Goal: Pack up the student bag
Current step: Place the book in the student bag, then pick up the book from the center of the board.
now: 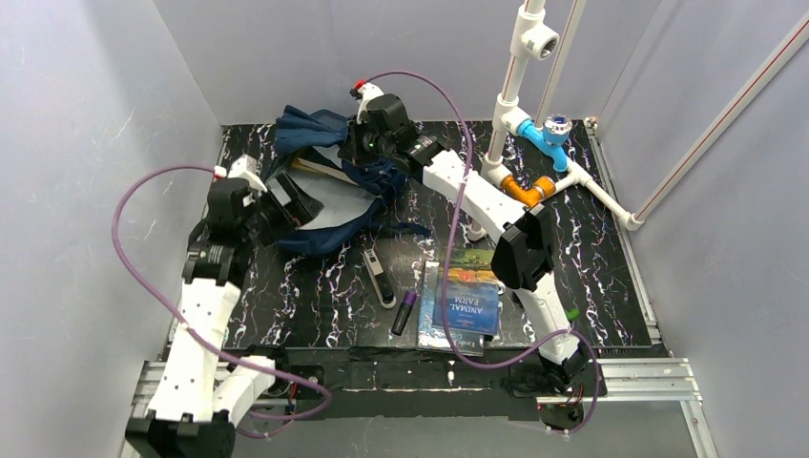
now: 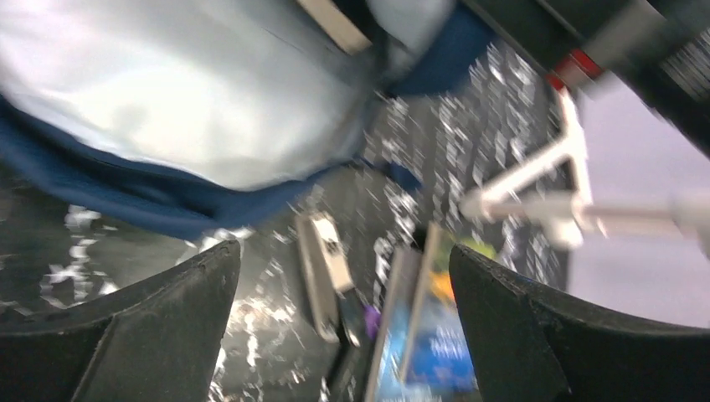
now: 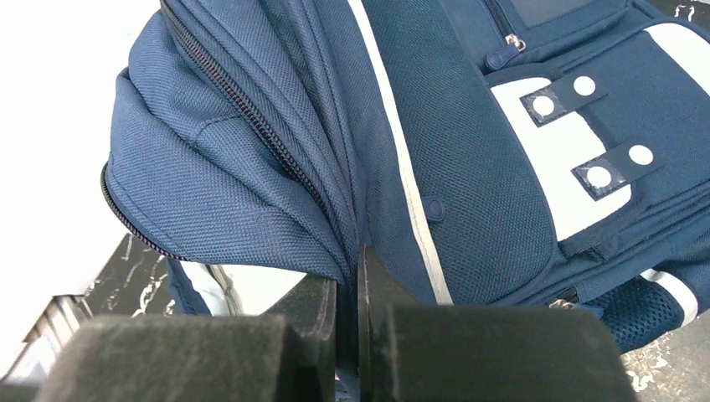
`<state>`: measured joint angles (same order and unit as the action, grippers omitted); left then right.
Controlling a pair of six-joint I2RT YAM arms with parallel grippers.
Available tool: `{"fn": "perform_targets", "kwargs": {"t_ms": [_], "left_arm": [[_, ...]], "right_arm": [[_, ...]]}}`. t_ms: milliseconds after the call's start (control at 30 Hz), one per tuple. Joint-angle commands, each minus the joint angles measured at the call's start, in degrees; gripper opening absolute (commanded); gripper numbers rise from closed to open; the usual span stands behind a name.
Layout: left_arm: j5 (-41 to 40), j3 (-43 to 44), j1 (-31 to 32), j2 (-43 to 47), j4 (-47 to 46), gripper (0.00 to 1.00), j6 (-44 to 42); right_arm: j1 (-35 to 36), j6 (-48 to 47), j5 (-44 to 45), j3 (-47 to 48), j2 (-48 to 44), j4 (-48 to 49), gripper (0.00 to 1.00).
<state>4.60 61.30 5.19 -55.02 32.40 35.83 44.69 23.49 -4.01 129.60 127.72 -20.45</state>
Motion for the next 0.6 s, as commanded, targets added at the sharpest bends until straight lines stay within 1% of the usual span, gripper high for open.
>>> {"fn": "perform_targets", "kwargs": {"t_ms": [0, 33, 67, 100, 200, 233, 300, 367, 433, 467, 500, 567], "left_arm": [[31.01, -7.18, -0.01, 6.70, -2.28, 0.90, -0.63], [35.81, -9.81, 0.41, 8.11, -6.55, 0.87, 2.28], [38.70, -12.11, 1.40, 9.61, -10.67, 0.86, 4.90], [38.67, -13.74, 2.82, 11.09, -13.55, 0.85, 6.41], [31.80, -16.99, 9.25, 15.28, -18.71, 0.83, 7.34], [28.45, -18.16, 11.45, 16.23, -20.80, 0.82, 8.08], [24.24, -21.18, 15.92, 17.16, -25.45, 0.82, 10.46], [20.61, -23.51, 19.85, 16.81, -28.64, 0.81, 12.27], [18.10, -24.52, 22.86, 15.81, -29.78, 0.80, 12.40], [17.22, -24.70, 24.07, 15.29, -30.03, 0.80, 12.09], [16.07, -24.92, 25.21, 14.89, -30.37, 0.80, 11.91], [13.61, -25.31, 27.74, 14.41, -30.74, 0.80, 11.61]], "right_arm": [[1.79, -5.22, 9.64, 4.25, 2.18, -2.26, 0.01], [2.38, -6.41, 10.99, 4.77, 2.47, -4.02, 0.03], [2.88, -7.59, 12.58, 5.22, 2.52, -6.10, 0.12], [3.36, -8.57, 14.59, 5.30, 2.35, -8.37, 0.24], [4.11, -10.54, 17.61, 5.65, 1.24, -15.89, 0.48], [4.36, -11.30, 18.19, 5.48, 0.50, -18.34, 0.56], [5.48, -13.17, 19.74, 4.97, -1.29, -23.30, 0.72], [7.07, -15.10, 21.30, 3.52, -4.26, -28.48, 0.81], [8.86, -16.54, 22.93, -2.24, -10.00, -31.28, 0.89], [9.19, -16.65, 23.14, -4.96, -13.07, -31.62, 0.95], [9.27, -16.27, 23.35, -7.97, -16.08, -32.21, 0.98], [9.28, -15.27, 24.17, -13.70, -22.15, -32.90, 0.98]]}}
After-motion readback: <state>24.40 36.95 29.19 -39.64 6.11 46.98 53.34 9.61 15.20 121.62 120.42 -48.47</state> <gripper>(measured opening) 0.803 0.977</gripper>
